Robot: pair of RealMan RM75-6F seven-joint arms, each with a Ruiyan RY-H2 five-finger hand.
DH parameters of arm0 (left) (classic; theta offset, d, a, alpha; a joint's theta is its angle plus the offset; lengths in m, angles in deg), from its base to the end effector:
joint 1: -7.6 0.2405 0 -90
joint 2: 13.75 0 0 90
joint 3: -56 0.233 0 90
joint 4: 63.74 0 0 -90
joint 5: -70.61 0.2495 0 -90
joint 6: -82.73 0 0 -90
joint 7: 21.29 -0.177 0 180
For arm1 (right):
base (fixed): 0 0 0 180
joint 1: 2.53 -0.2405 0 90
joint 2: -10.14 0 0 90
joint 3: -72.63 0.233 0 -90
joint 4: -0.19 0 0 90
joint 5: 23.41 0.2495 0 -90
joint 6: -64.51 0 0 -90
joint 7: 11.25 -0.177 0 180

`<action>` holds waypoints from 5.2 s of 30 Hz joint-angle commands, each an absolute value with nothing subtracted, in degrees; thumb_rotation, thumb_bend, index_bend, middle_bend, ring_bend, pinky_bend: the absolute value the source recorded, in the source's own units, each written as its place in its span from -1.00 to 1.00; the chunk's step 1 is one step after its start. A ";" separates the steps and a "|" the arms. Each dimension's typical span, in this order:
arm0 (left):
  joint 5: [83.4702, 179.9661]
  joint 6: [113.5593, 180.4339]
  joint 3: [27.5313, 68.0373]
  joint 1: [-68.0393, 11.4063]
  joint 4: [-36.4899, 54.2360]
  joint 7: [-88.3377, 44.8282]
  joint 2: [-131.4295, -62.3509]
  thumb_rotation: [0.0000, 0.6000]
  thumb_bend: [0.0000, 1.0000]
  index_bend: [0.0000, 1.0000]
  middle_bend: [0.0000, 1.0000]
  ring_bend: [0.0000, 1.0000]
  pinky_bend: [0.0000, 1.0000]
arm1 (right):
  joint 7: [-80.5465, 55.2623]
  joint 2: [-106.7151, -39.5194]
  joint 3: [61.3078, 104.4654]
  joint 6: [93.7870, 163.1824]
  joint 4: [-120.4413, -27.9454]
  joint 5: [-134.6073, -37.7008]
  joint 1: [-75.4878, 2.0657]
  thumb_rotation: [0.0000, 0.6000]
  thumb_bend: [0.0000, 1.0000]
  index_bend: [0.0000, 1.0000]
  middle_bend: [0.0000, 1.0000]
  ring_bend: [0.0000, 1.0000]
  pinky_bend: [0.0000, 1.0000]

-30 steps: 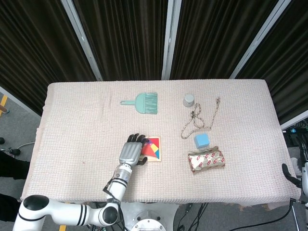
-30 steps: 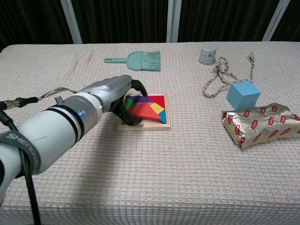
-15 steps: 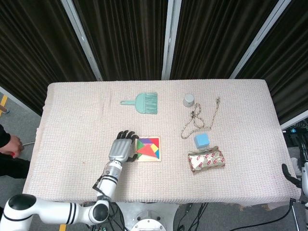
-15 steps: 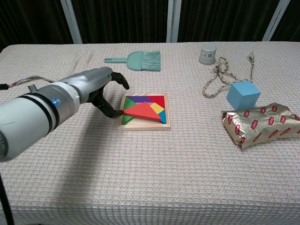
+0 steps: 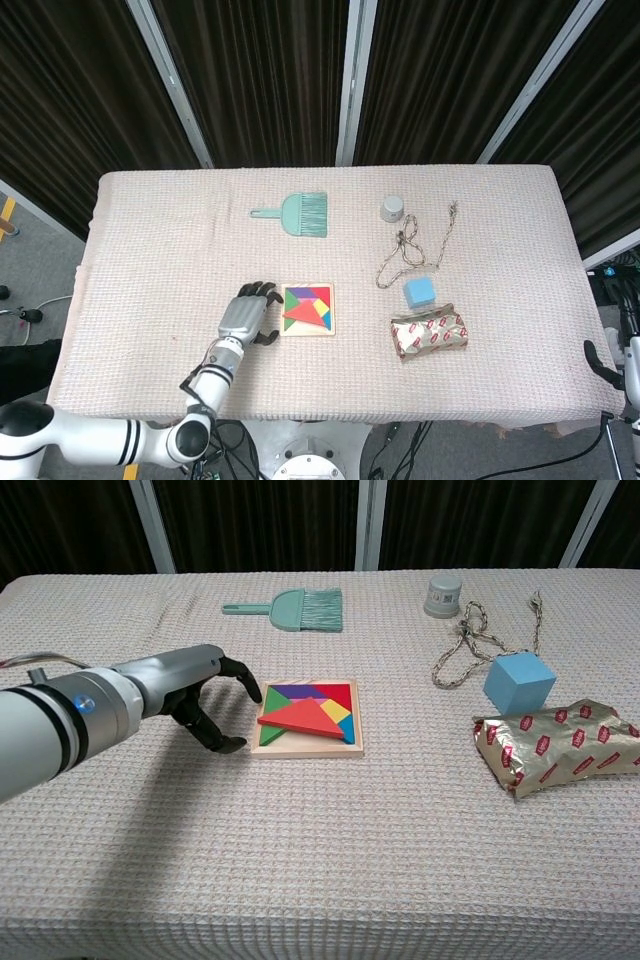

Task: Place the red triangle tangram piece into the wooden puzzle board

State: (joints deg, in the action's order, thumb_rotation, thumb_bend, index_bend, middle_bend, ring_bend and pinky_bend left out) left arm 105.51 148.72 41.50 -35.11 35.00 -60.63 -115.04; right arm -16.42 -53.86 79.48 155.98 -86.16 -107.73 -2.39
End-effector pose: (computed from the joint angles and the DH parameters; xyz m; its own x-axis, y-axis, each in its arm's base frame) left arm -0.0653 0.2973 -0.1193 0.2108 0.4843 0.8491 0.9775 -0.0999 -0.1857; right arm -0.3363 -0.2030 0.1589 0.4122 0.1523 0.8983 -0.9108 0.0946 0.4019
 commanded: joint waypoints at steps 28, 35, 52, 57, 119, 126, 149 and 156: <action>107.46 150.02 46.07 -35.79 37.80 -59.22 -114.89 1.00 -0.41 -0.27 -0.85 -1.00 -1.00 | -16.68 -54.15 79.54 155.22 -85.56 -107.22 -2.58 1.00 -0.50 -1.00 -1.00 -1.00 -1.00; 108.17 150.54 46.88 -35.55 38.93 -59.09 -114.56 1.00 -0.41 -0.25 -0.85 -1.00 -1.00 | -16.60 -54.17 79.52 155.13 -85.57 -107.20 -2.61 1.00 -0.50 -1.00 -1.00 -1.00 -1.00; 111.87 149.91 45.06 -35.75 39.09 -55.73 -112.94 1.00 -0.41 -0.40 -0.85 -1.00 -1.00 | -16.58 -54.19 79.52 155.20 -85.56 -107.29 -2.62 1.00 -0.50 -1.00 -1.00 -1.00 -1.00; 109.60 148.46 44.18 -36.94 37.31 -56.40 -113.46 1.00 -0.41 -0.40 -0.86 -1.00 -1.00 | -16.91 -54.16 79.55 155.20 -85.31 -107.06 -2.51 1.00 -0.50 -1.00 -1.00 -1.00 -1.00; 104.09 146.44 45.13 -42.11 35.43 -58.00 -113.59 1.00 -0.41 -0.41 -0.89 -1.00 -1.00 | -17.85 -54.44 79.65 154.88 -84.29 -106.66 -2.40 1.00 -0.50 -1.00 -1.00 -1.00 -1.00; 104.08 146.38 45.04 -42.25 35.54 -57.66 -113.62 1.00 -0.41 -0.41 -0.89 -1.00 -1.00 | -18.10 -54.58 79.60 154.52 -83.97 -106.49 -2.47 1.00 -0.50 -1.00 -1.00 -1.00 -1.00; 107.84 148.15 45.74 -41.50 39.60 -56.56 -111.91 1.00 -0.41 -0.43 -0.89 -1.00 -1.00 | -18.19 -54.69 79.62 154.39 -83.75 -106.41 -2.48 1.00 -0.50 -1.00 -1.00 -1.00 -1.00; 109.98 150.37 46.31 -40.19 40.83 -55.87 -111.33 1.00 -0.41 -0.48 -0.89 -1.00 -1.00 | -18.13 -54.85 79.54 154.30 -83.62 -106.55 -2.56 1.00 -0.50 -1.00 -1.00 -1.00 -1.00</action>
